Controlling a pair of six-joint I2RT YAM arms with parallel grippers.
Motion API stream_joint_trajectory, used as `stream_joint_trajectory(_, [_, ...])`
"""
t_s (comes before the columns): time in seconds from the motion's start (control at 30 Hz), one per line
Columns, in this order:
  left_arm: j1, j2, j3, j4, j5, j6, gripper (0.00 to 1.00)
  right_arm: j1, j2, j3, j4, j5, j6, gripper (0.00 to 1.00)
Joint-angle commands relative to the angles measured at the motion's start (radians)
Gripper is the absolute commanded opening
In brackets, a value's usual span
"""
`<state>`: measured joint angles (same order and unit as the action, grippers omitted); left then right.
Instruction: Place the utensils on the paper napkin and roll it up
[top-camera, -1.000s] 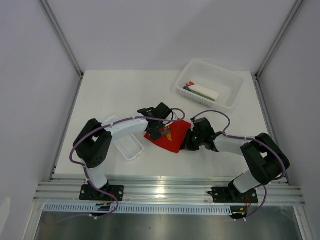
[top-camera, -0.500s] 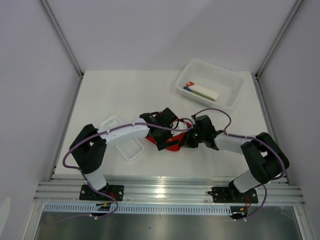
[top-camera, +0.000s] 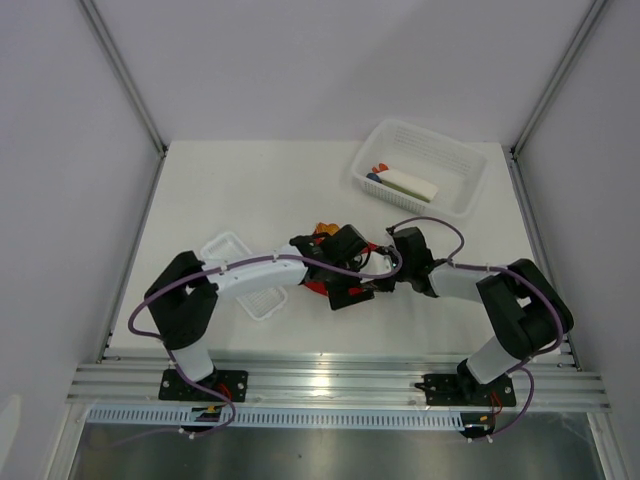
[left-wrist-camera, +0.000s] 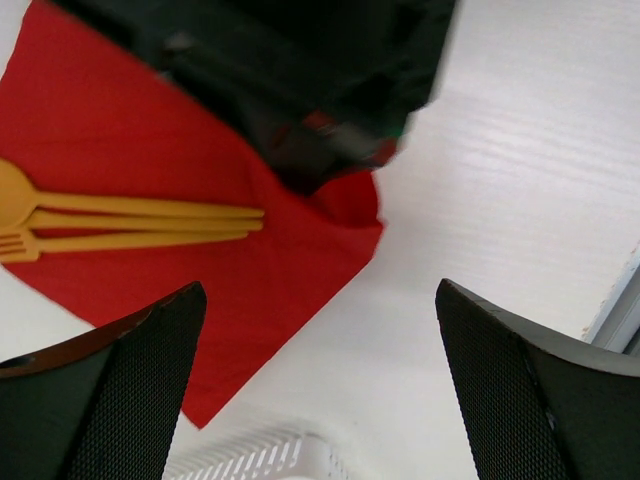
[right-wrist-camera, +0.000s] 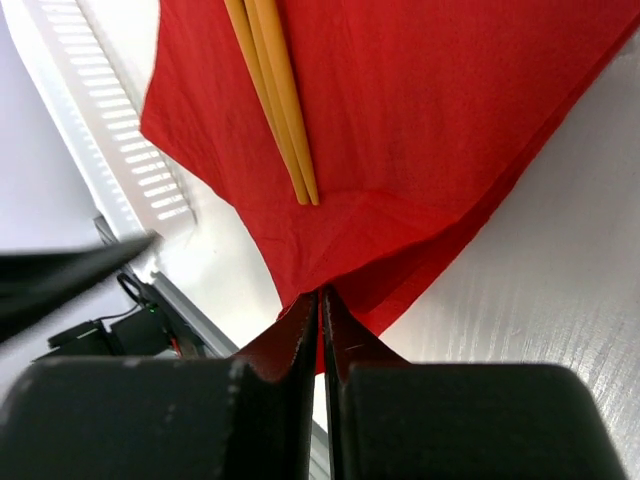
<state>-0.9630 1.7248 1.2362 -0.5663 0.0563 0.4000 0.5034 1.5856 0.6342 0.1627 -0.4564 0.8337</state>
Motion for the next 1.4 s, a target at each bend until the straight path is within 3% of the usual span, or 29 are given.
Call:
stream_joint_trajectory(0.0, [-0.055, 0.019, 0.019, 0.069, -0.007, -0.02, 1.0, -0.019, 0.005, -0.001, 0.064, -0.03, 0.045, 0.06])
stream_joint_trajectory(0.13, [-0.072, 0.036, 0.012, 0.101, -0.042, -0.049, 0.99, -0.02, 0.017, -0.002, 0.09, -0.048, 0.07, 0.06])
stream_joint_trajectory(0.53, [-0.075, 0.122, 0.039, 0.105, -0.164, -0.102, 0.75, -0.029, 0.025, -0.021, 0.112, -0.051, 0.094, 0.05])
stream_joint_trajectory(0.93, [-0.075, 0.118, 0.04, 0.112, -0.177, -0.138, 0.52, -0.031, 0.008, -0.042, 0.113, -0.047, 0.096, 0.05])
stream_joint_trajectory(1.13, [-0.075, 0.117, 0.031, 0.125, -0.194, -0.135, 0.36, -0.029, 0.004, -0.044, 0.103, -0.044, 0.088, 0.05])
stream_joint_trajectory(1.17, [-0.075, 0.121, 0.031, 0.117, -0.199, -0.135, 0.29, -0.031, 0.001, -0.045, 0.101, -0.042, 0.088, 0.05])
stream_joint_trajectory(1.37, [-0.072, 0.11, 0.011, 0.118, -0.216, -0.127, 0.08, -0.039, -0.041, -0.038, 0.049, -0.036, 0.062, 0.06])
